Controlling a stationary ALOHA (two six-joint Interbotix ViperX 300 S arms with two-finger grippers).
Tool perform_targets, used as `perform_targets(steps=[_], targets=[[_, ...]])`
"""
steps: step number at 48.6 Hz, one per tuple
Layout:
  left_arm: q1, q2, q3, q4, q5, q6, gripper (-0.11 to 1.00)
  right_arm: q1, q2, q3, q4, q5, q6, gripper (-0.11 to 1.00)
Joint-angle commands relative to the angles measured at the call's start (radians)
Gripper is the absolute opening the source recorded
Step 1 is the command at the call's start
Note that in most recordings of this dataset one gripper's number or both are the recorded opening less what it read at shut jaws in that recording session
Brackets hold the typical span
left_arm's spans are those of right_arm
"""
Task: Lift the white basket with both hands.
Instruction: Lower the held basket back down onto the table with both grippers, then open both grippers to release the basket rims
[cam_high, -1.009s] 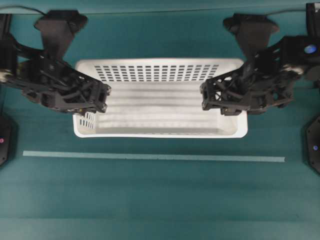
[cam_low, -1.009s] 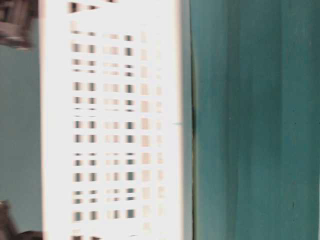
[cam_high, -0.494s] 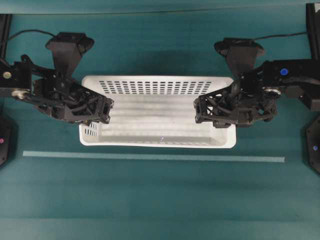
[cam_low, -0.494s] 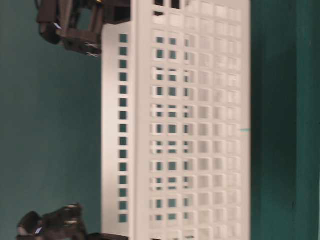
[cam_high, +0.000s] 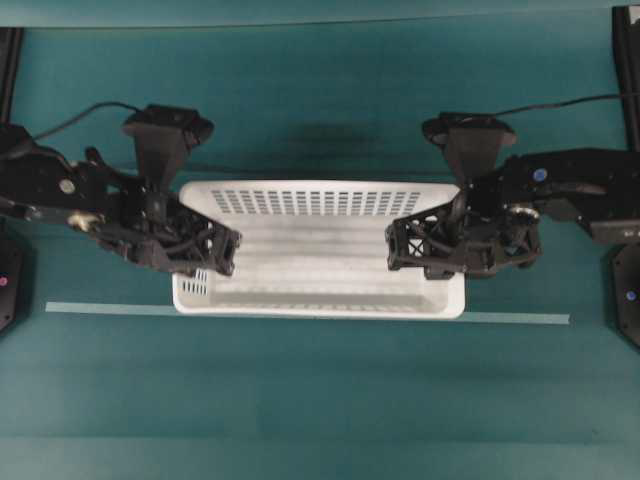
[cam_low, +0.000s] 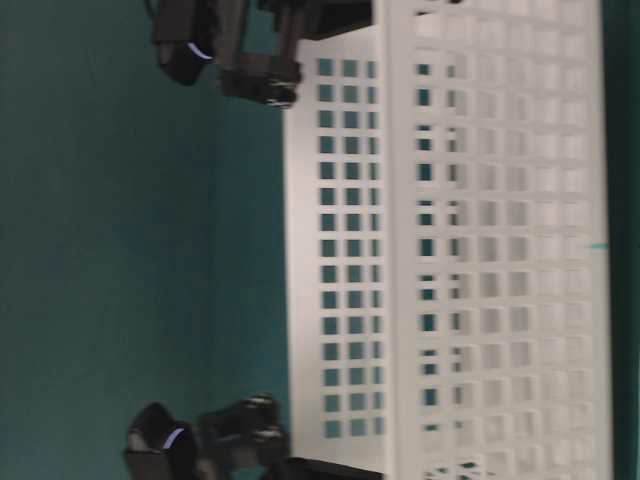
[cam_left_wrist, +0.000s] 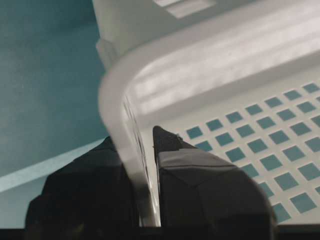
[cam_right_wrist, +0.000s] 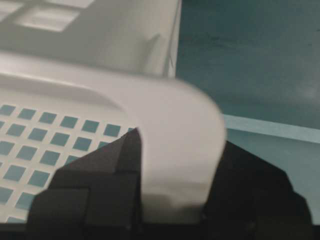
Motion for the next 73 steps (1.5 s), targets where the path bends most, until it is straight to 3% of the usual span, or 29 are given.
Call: perform_targets(steps=[1, 28, 59, 66, 73], targets=[[-0.011, 0.023, 0.0, 0.011, -0.031, 0.02, 0.02, 0.032, 0.023, -0.005, -0.003, -0.034, -0.021, 0.2], [0.005, 0.035, 0.006, 0.012, -0.06, 0.017, 0.02, 0.034, 0.051, 0.021, -0.003, -0.057, -0.029, 0.2], [0.012, 0.049, 0.012, 0.012, -0.094, 0.014, 0.02, 0.009, 0.026, 0.098, -0.002, -0.196, -0.034, 0.2], [0.014, 0.049, 0.012, 0.012, -0.115, 0.012, 0.17, 0.002, 0.014, 0.112, -0.003, -0.235, -0.034, 0.27], [0.021, 0.051, 0.014, 0.012, -0.129, 0.012, 0.57, -0.017, 0.008, 0.124, -0.011, -0.275, -0.035, 0.6]])
